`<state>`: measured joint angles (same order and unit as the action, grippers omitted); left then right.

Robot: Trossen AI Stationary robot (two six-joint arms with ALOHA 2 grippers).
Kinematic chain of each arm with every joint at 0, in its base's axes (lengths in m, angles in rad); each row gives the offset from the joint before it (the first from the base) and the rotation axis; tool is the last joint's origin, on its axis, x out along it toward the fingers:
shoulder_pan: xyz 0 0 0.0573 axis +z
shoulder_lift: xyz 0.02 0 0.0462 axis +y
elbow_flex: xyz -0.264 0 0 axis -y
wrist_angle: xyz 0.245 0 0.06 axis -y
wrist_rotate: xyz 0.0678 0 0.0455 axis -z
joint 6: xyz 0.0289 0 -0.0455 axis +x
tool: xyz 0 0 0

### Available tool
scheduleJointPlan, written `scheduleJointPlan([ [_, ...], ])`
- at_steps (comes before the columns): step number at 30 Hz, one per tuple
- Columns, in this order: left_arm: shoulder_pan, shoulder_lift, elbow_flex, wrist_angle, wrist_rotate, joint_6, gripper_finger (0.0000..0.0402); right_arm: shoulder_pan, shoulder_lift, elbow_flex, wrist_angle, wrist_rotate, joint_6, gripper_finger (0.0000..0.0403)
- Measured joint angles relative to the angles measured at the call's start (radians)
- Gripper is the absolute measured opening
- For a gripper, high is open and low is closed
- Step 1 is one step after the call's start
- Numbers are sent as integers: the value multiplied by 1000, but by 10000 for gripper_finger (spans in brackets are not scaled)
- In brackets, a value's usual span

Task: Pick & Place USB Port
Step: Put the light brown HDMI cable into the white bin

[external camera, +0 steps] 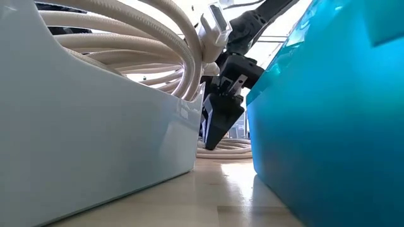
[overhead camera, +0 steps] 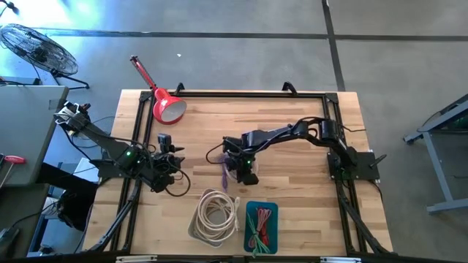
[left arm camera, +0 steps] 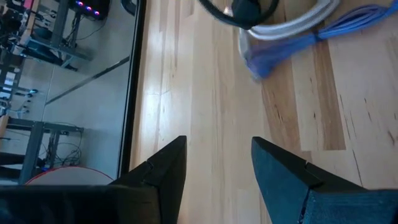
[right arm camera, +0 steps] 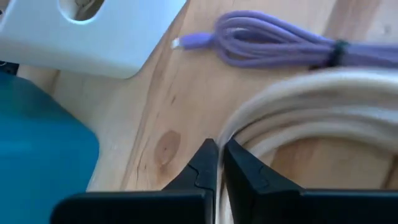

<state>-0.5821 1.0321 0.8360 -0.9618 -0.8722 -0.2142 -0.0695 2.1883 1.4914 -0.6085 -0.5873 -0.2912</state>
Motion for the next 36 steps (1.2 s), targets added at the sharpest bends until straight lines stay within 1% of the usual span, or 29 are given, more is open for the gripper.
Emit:
scheduleJointPlan([
  [2, 0, 0, 0, 3, 2, 0, 173, 10, -14, -1, -4, 37, 0, 7],
  [5, 0, 0, 0, 3, 5, 0, 173, 28, -52, -3, -23, 145, 0, 4],
  [15, 0, 0, 0, 23, 6, 0, 173, 118, -216, -3, -127, 629, 66, 2],
  [17, 0, 0, 0, 26, 6, 0, 173, 141, -248, -3, -133, 700, 78, 1],
  [23, 0, 0, 0, 63, -9, 0, 173, 212, -344, -2, -132, 758, 101, 1],
  [27, 0, 0, -22, 108, -10, 0, 173, 277, -410, -2, -92, 746, 110, 1],
  [33, 0, 0, -76, 192, -11, 0, 173, 382, -483, -2, 40, 639, 113, 0],
  [36, -1, 0, -80, 221, -2, -3, 173, 429, -499, -2, 127, 540, 113, 0],
])
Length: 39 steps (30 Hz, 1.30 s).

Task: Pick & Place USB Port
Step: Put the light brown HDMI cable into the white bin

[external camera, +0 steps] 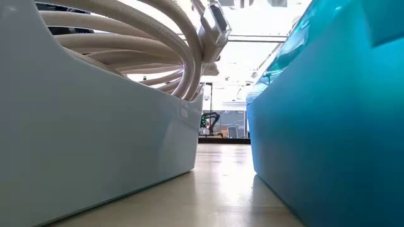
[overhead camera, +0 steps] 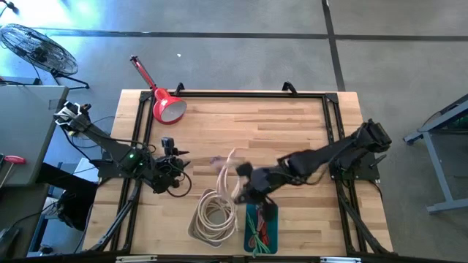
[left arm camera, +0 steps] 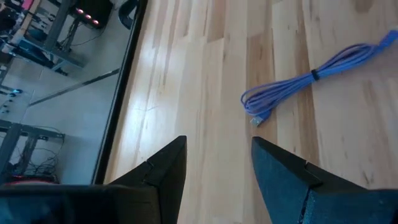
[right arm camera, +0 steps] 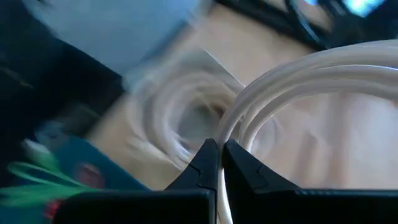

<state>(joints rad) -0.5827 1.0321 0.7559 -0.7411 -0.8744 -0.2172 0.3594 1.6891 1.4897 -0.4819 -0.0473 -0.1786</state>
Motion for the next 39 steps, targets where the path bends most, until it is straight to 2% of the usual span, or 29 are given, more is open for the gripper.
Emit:
scheduleJointPlan([
  [5, 0, 0, -1, 78, 28, 2, 173, 57, 0, 1, 103, -130, 23, 0],
  [11, 0, 0, -1, 154, 57, 3, 173, 82, 51, 2, 185, -135, 82, 0],
  [20, 0, 0, 1, 226, 45, 48, 173, 79, 148, 2, 305, -171, 198, 0],
  [26, 0, -43, 49, 219, -28, 174, 173, 72, 178, 2, 341, -177, 240, 0],
  [30, 0, -69, 78, 223, -84, 253, 173, 39, 208, 2, 353, -218, 275, 0],
  [39, 0, -87, 83, 200, -135, 314, 173, -32, 357, 2, 473, -388, 394, 0],
])
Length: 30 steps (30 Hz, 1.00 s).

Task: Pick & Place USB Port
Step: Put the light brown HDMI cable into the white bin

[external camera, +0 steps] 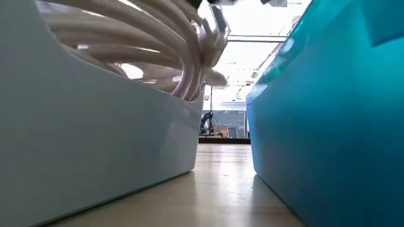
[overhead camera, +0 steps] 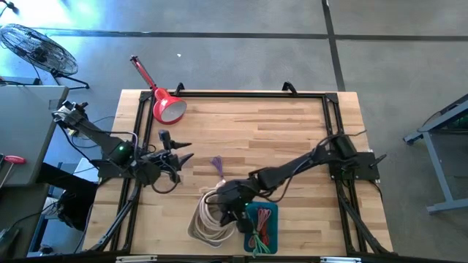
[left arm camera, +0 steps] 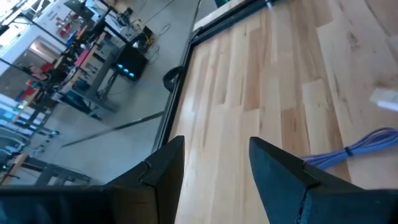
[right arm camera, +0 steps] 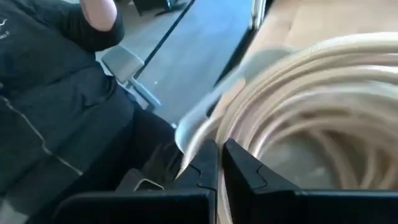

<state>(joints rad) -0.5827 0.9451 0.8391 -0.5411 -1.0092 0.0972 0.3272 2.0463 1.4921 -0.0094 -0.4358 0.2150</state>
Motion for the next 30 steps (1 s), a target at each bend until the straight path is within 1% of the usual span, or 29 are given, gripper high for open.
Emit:
scheduleJointPlan([
  [6, 0, 0, 0, -19, -4, 12, 173, -1, 58, 1, 66, -35, 77, 0],
  [15, 0, 0, 0, -19, -7, 30, 173, -1, 61, 3, 75, -37, 99, 0],
  [20, 0, 0, 0, -15, -7, 29, 173, 17, 67, 96, -27, -41, 67, 0],
  [25, 0, 0, 0, -13, -6, 24, 173, 47, 71, 170, -47, -47, 27, 0],
  [30, 0, 2, 0, -8, 12, 4, 173, 44, 150, 242, -115, -56, 28, 0],
])
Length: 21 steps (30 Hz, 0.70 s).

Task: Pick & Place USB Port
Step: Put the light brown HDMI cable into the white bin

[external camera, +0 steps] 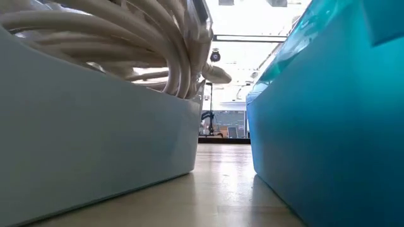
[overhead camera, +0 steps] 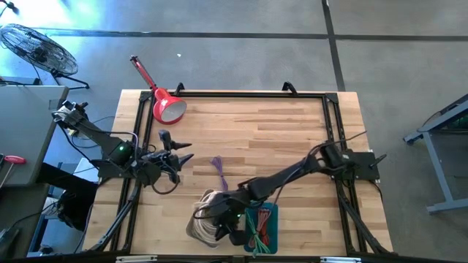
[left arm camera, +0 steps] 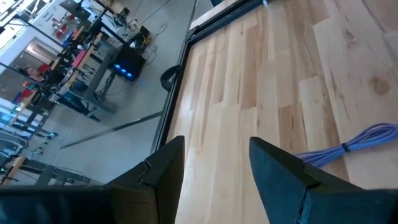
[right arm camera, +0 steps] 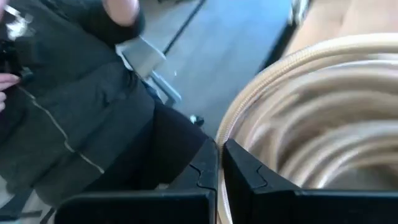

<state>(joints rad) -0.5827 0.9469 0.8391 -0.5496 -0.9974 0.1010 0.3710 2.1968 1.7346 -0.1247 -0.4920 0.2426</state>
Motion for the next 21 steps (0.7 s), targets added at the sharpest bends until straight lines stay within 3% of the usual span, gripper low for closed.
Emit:
scheduleJointPlan([
  [8, 0, 0, -1, -2, 63, -1, 173, -27, 162, 203, -152, -92, -4, 0],
  [12, 0, 1, -1, -10, 75, -1, 173, -26, 179, 262, -222, -63, -49, 7],
  [21, 0, 1, -1, -37, 148, -4, 173, -23, 175, 271, -248, -6, -40, 94],
])
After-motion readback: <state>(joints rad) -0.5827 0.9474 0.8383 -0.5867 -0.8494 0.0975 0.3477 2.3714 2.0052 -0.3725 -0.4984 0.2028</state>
